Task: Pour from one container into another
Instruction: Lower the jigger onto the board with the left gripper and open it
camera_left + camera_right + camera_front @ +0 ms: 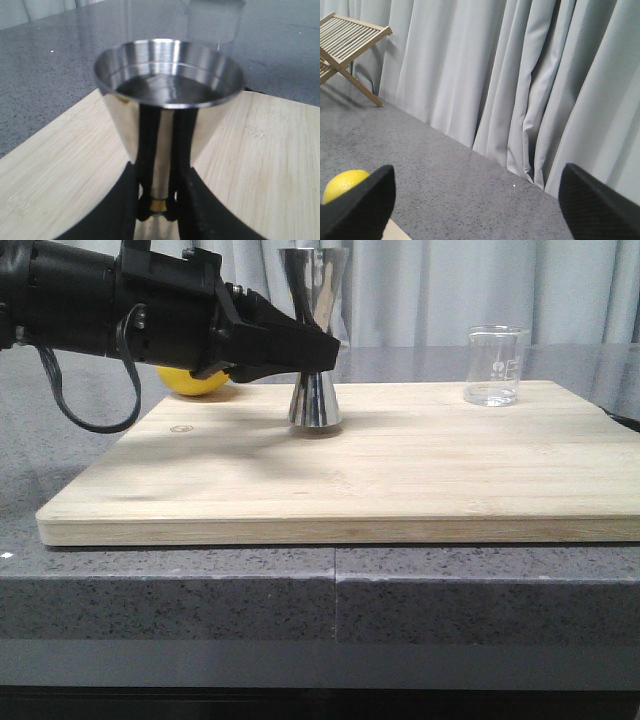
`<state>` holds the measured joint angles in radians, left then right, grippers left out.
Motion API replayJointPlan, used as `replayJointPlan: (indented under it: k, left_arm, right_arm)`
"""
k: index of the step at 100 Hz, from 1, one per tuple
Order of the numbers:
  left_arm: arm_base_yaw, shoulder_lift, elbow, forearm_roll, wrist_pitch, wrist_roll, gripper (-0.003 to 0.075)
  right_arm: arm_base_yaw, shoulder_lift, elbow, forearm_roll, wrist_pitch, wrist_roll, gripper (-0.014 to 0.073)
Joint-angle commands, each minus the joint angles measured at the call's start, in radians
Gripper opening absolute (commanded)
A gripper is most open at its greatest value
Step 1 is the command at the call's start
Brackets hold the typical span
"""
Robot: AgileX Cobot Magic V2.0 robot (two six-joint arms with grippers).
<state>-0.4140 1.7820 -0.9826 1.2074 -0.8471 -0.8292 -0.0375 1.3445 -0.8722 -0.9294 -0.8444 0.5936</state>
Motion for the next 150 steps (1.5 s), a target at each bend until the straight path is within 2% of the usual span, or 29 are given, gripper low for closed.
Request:
replayJointPlan:
  k: [1,27,74,81,105,130,150]
  left_arm:
    - [-0.009,-0.041,-0.029,-0.048,-0.053,-0.008,-0.002]
    - [-0.009,0.025,-0.029,-0.048,-0.094,-0.013,-0.002]
    - [-0.009,0.026,-0.031,-0.048,-0.1,-0.013,-0.0015]
    - [-0.009,0.026,-0.031,-0.048,-0.1,-0.013,0.002]
    - [-0.009,0.026,-0.031,-0.048,-0.1,-0.013,0.0239]
    - [-0.009,0.026,-0.031,-0.048,-0.108,-0.013,0.0281]
    - [-0.009,0.024,-0.033,-0.048,-0.108,-0.011,0.0407]
  right_arm:
    - [0.0,-0.039,-0.023,0.043,-0.058,0.001,0.0601]
    - [0.0,-0.039,-0.023,0.043,-0.058,0.001,0.0601]
    - [0.0,-0.039,-0.023,0.043,-0.058,0.001,0.06]
    - [0.0,-0.039,-0.023,0.043,-0.058,0.001,0.06]
    - [0.0,-0.039,-0.023,0.043,-0.058,0.001,0.06]
    - [0.0,-0.039,-0.023,0.043,-0.058,0.001,0.06]
    - [0.0,-0.039,-0.023,0.043,-0.058,0.001,0.06]
